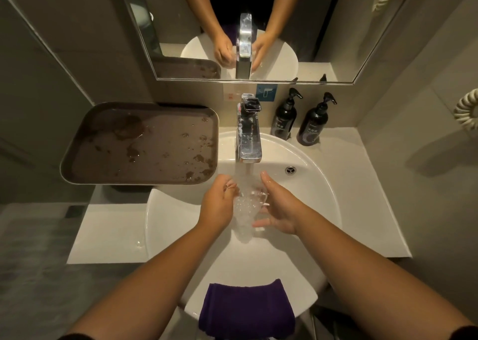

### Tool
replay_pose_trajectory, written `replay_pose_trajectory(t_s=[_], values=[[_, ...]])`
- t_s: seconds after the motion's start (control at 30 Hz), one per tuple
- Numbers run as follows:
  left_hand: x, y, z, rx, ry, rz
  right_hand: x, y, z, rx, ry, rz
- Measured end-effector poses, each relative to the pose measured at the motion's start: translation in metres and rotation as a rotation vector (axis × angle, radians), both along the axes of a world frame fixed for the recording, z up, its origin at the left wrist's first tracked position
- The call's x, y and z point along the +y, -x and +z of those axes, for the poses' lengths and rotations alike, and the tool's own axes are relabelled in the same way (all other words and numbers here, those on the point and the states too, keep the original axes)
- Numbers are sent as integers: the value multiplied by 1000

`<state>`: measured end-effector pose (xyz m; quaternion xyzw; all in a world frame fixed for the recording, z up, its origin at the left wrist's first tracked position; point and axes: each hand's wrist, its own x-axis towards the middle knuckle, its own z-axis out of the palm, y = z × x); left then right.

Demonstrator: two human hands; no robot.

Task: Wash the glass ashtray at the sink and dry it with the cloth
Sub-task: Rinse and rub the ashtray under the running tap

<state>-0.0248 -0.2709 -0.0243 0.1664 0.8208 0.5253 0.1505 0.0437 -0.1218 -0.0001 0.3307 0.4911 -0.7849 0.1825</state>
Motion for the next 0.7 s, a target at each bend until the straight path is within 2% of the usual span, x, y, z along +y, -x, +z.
replay_pose_trajectory(t_s=[0.1,0.2,0.3,0.37,0.43,0.47,0.53,0.57,0.7], values=[[1,-8,3,-18,-65,-34,-7,6,-1,-39,64,-134],[-1,-10,10,-143,-114,-75,-12,11,0,7,49,-243],[-6,-7,17,-444,-190,-192,-11,11,-4,46,-51,-307],[-6,-9,17,-679,-340,-208,-12,11,-6,98,-113,-342],[0,-9,19,-900,-476,-15,-13,12,-8,203,-214,-326],[3,-10,20,-969,-461,108,-14,13,-8,256,-274,-294],[9,-11,20,-923,-298,230,-15,15,-7,332,-381,-193],[10,-13,18,-839,-234,252,-15,15,-7,353,-421,-139],[9,-13,13,-418,-199,279,-12,16,-6,345,-583,34]])
